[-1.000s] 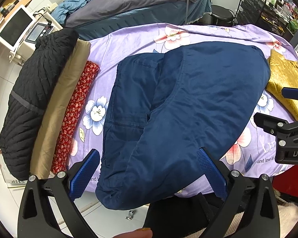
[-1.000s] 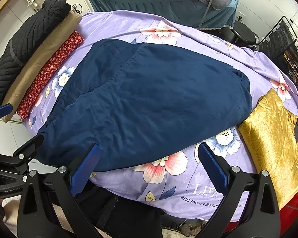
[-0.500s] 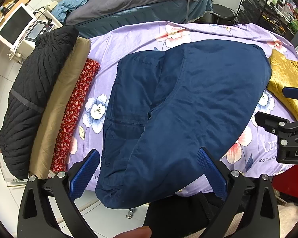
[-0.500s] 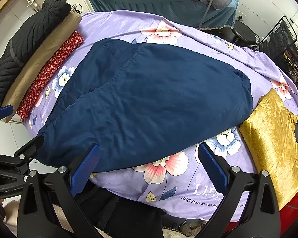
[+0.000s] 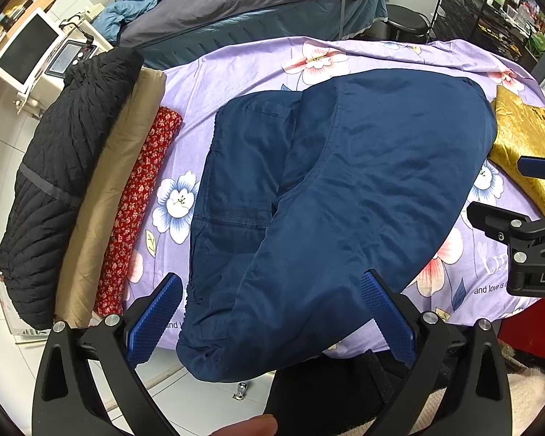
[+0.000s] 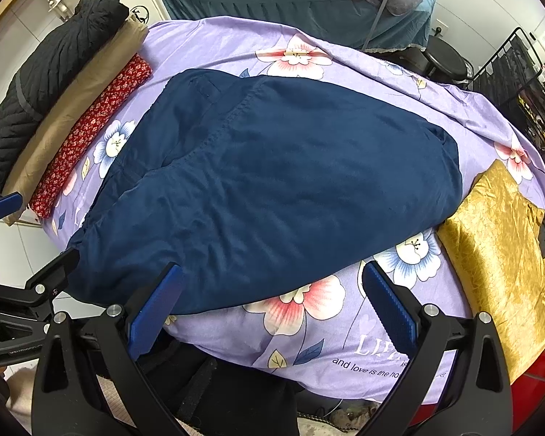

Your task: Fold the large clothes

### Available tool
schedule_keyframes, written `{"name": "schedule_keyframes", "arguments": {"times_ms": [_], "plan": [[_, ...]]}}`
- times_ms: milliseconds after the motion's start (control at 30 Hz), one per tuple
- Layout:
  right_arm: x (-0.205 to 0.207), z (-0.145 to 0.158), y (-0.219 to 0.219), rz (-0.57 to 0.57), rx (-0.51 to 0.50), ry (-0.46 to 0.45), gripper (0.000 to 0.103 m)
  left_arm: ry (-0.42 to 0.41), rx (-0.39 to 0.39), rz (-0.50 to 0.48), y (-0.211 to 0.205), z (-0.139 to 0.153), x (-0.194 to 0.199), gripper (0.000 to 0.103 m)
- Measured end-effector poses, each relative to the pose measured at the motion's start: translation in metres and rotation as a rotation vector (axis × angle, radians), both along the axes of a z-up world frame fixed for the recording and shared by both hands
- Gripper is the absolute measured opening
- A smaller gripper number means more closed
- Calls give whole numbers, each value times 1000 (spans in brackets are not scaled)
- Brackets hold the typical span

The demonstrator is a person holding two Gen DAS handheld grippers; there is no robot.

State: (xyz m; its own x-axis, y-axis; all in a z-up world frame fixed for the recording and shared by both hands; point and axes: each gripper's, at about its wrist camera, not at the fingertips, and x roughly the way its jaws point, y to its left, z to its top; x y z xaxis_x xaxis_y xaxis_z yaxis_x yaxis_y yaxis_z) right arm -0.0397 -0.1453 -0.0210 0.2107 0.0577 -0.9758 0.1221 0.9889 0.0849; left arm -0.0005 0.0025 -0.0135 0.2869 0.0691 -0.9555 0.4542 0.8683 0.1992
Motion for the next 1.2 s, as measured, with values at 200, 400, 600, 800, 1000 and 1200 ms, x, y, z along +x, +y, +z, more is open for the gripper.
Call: {"name": "schedule_keyframes", "arguments": {"times_ms": [200, 400, 600, 800, 1000, 1200], "plan": [[-1, 0, 1, 1, 1, 0, 97, 2, 1, -2, 0, -1, 0, 96], [-2, 0, 2, 1, 2, 2, 97, 5, 1, -1, 1, -1, -2, 96], [-4, -1, 5, 0, -2, 5, 97, 6, 0, -3, 4, -2, -4, 96], [-7, 0, 6, -11, -6, -1, 97, -4, 4, -12, 6, -2, -8, 96], [-9, 0, 5, -22, -5, 5, 97, -2, 7, -14, 8, -3, -8, 96], [-10, -2, 5, -36, 2, 16, 97, -10, 21, -22, 7, -3, -7, 96]]}}
